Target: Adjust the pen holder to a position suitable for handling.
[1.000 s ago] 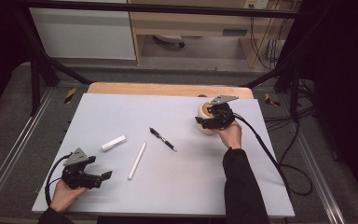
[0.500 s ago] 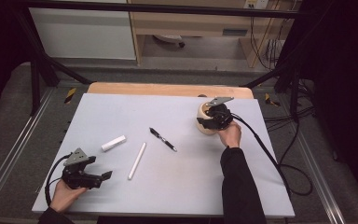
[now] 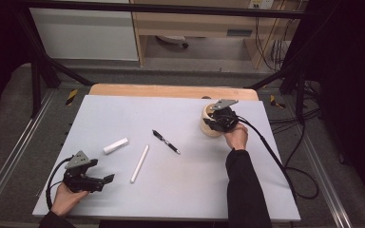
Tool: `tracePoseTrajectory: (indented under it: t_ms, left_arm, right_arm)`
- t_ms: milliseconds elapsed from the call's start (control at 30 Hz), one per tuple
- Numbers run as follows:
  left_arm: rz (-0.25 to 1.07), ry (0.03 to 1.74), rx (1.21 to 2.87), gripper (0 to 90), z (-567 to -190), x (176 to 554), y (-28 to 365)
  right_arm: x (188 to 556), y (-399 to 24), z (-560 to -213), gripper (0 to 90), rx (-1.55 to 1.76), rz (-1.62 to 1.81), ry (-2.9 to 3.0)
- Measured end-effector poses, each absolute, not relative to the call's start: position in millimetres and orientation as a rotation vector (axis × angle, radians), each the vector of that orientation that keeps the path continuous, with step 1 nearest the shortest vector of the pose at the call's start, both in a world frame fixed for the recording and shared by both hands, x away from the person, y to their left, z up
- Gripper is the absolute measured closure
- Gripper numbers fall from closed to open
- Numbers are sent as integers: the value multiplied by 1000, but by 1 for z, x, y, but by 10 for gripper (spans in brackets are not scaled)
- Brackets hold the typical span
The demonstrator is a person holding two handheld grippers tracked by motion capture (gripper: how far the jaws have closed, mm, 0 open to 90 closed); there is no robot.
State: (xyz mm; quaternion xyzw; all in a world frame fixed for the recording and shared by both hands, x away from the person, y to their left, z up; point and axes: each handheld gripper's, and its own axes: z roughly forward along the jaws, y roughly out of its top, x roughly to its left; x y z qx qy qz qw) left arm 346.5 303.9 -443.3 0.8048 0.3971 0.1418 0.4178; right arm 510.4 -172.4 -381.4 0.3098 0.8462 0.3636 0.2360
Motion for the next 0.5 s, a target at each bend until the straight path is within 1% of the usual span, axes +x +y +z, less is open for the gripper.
tracePoseTrajectory:
  t_ms: [500]
  left_arm:
    - [358,998,2019,51,-444,346,303]
  right_arm:
    - [501,-174,-376,739,842,971,2380]
